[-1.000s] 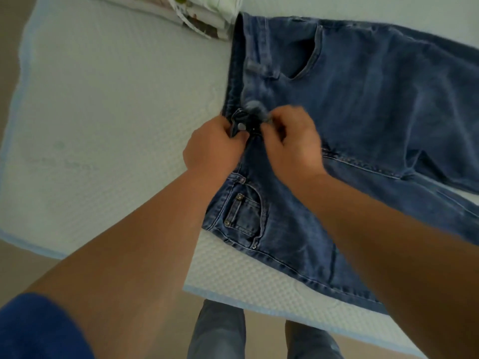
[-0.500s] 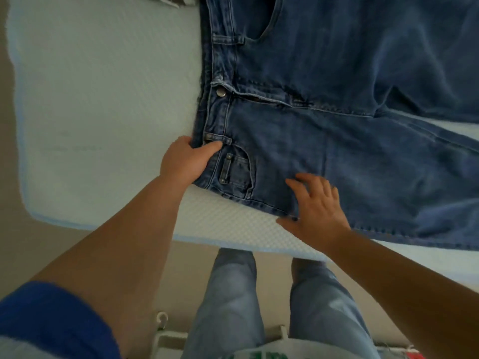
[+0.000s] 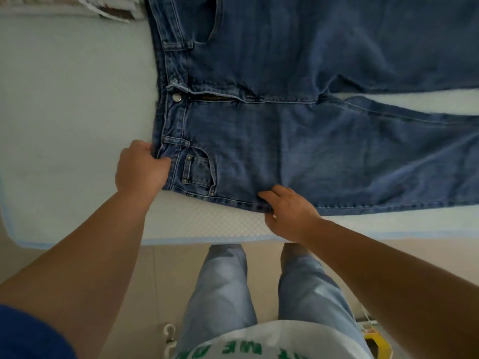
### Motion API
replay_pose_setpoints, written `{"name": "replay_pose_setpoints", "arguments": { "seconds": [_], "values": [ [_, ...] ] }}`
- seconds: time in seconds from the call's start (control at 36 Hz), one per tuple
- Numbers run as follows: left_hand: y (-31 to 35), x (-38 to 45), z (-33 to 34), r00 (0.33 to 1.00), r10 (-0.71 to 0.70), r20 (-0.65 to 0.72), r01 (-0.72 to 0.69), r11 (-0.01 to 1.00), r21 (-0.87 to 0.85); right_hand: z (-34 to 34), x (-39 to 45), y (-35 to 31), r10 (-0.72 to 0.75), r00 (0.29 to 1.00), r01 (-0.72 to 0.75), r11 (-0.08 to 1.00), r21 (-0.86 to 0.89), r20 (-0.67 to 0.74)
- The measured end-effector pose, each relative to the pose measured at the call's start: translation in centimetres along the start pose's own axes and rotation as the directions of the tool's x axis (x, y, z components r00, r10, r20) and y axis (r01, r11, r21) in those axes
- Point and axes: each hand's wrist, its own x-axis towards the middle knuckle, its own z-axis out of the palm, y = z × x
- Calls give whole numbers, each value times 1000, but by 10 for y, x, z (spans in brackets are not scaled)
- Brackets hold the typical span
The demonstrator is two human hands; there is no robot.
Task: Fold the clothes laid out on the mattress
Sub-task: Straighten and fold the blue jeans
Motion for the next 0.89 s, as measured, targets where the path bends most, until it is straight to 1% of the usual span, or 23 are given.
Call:
{"name": "replay_pose_setpoints", "arguments": {
  "seconds": [0.03, 0.06, 0.11, 0.14, 0.19, 0.28, 0.33, 0.39, 0.44, 0.47, 0.5, 0.53, 0.56, 0.58, 0.61, 0.67, 0.69, 0.75, 0.83, 0.89],
  "values": [
    [9, -4, -1, 999, 15, -43, -14, 999, 33, -6, -2, 3, 20, 1000, -20, 999, 37, -22],
    [19, -9, 0, 995, 60, -83, -54, 996, 67, -14, -5, 8, 50, 998, -46, 996, 73, -50],
    [45, -20, 3, 976, 185, -114, -173, 979, 104, -32, -9, 23, 120, 986, -105, 987, 122, -115],
    [60, -26, 7, 967, 239, -89, -230, 969, 94, -42, -11, 33, 154, 976, -134, 982, 134, -152],
    [91, -38, 20, 942, 334, 21, -335, 941, 44, -62, -15, 57, 226, 949, -195, 968, 156, -219],
    [138, -51, 50, 866, 471, 168, -482, 876, 27, -91, -14, 100, 364, 888, -296, 920, 259, -280],
    [167, -55, 71, 814, 545, 199, -559, 829, 11, -111, -7, 129, 459, 824, -334, 867, 370, -333],
    [194, -55, 91, 775, 602, 193, -614, 789, 5, -131, 3, 159, 571, 736, -355, 783, 511, -363],
    [220, -53, 110, 749, 642, 164, -653, 757, 18, -152, 16, 191, 694, 641, -354, 646, 677, -327],
    [231, -51, 120, 742, 655, 142, -665, 746, 34, -162, 23, 207, 749, 606, -308, 531, 790, -268],
    [241, -50, 130, 744, 658, 118, -667, 743, 61, -171, 29, 221, 789, 589, -233, 374, 898, -176],
    [249, -47, 139, 758, 645, 94, -652, 751, 102, -179, 35, 234, 810, 582, -163, 201, 966, -70],
    [255, -45, 147, 782, 619, 71, -621, 767, 158, -185, 40, 246, 810, 586, -116, 55, 992, 24],
    [260, -42, 154, 810, 585, 44, -578, 784, 225, -189, 44, 256, 794, 600, -86, -55, 995, 96],
    [265, -39, 160, 836, 549, 14, -529, 799, 285, -192, 47, 265, 773, 617, -62, -139, 988, 147],
    [275, -36, 169, 879, 474, -56, -433, 841, 324, -196, 51, 278, 738, 652, 7, -240, 971, 177],
    [280, -34, 172, 896, 436, -84, -391, 865, 313, -198, 52, 282, 729, 663, 38, -261, 965, 171],
    [289, -33, 176, 916, 385, -109, -335, 887, 317, -199, 51, 290, 720, 681, 52, -234, 971, 137],
    [298, -35, 181, 924, 364, -120, -302, 884, 356, -200, 49, 304, 738, 673, 34, -88, 996, 42],
    [301, -38, 183, 921, 373, -114, -316, 884, 344, -203, 47, 314, 746, 665, 29, -10, 1000, -12]
  ]
}}
